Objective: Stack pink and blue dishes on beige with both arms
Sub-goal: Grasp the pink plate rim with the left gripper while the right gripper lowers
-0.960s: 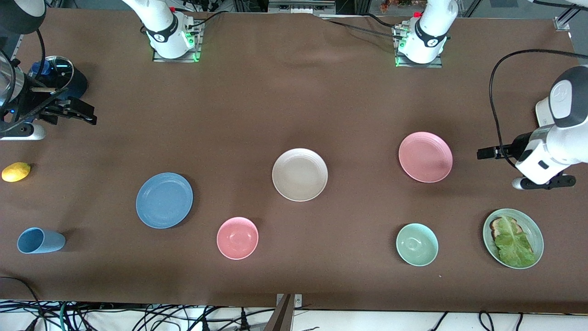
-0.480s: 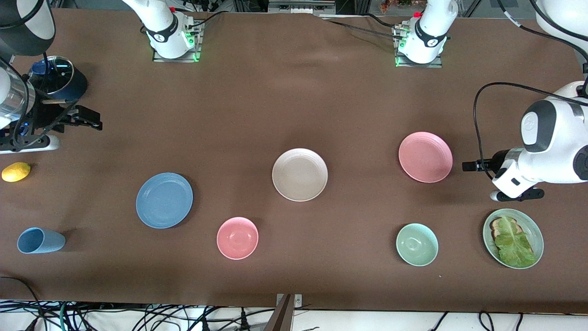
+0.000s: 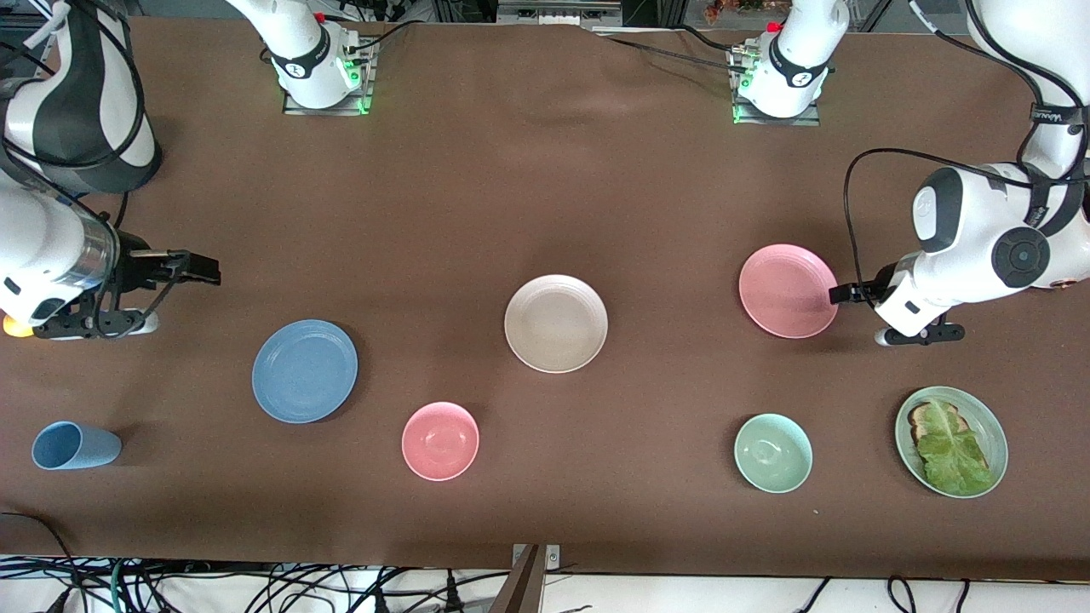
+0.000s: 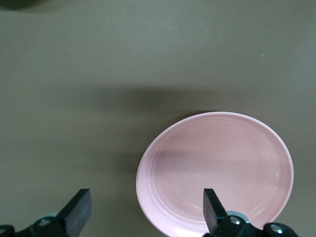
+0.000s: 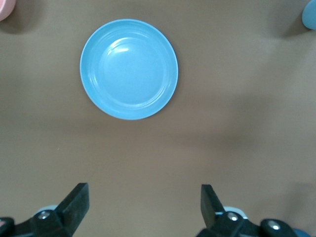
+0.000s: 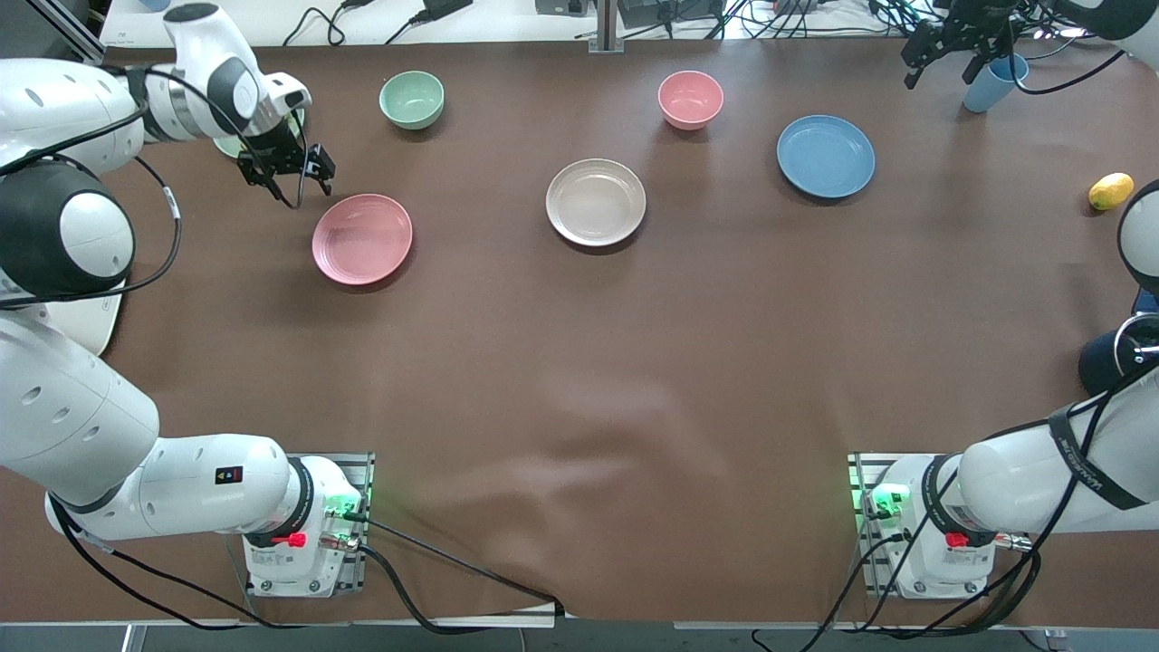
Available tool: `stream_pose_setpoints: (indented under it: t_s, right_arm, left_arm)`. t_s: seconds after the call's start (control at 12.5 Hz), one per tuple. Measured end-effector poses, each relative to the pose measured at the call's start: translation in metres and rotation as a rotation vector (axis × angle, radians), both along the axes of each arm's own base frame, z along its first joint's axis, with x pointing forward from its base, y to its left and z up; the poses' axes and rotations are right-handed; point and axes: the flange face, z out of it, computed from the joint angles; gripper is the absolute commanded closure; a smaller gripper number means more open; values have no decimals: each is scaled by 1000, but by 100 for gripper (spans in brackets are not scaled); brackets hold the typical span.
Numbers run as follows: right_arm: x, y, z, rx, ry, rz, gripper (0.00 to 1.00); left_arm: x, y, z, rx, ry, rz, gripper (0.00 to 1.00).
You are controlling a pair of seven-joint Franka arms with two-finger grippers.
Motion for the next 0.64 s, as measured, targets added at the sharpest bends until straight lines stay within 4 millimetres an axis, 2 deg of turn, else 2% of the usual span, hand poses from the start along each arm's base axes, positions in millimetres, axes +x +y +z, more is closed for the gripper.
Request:
stream_pose_setpoints:
  t_s: [0.4,0.56,0.64]
  right_arm:
    - [28,-5,-78,-11,-15,21,0]
    - [31,-18,-109,-11,-14,12,0]
    - [32,-25,-124,-11,-25,7,0]
  left_arm:
    - [-49,-3,-46,10,-78,-12,0]
    - [-57,3,-53,15,-65,-21,0]
    - [-58,7,-56,12,-60,-30,3]
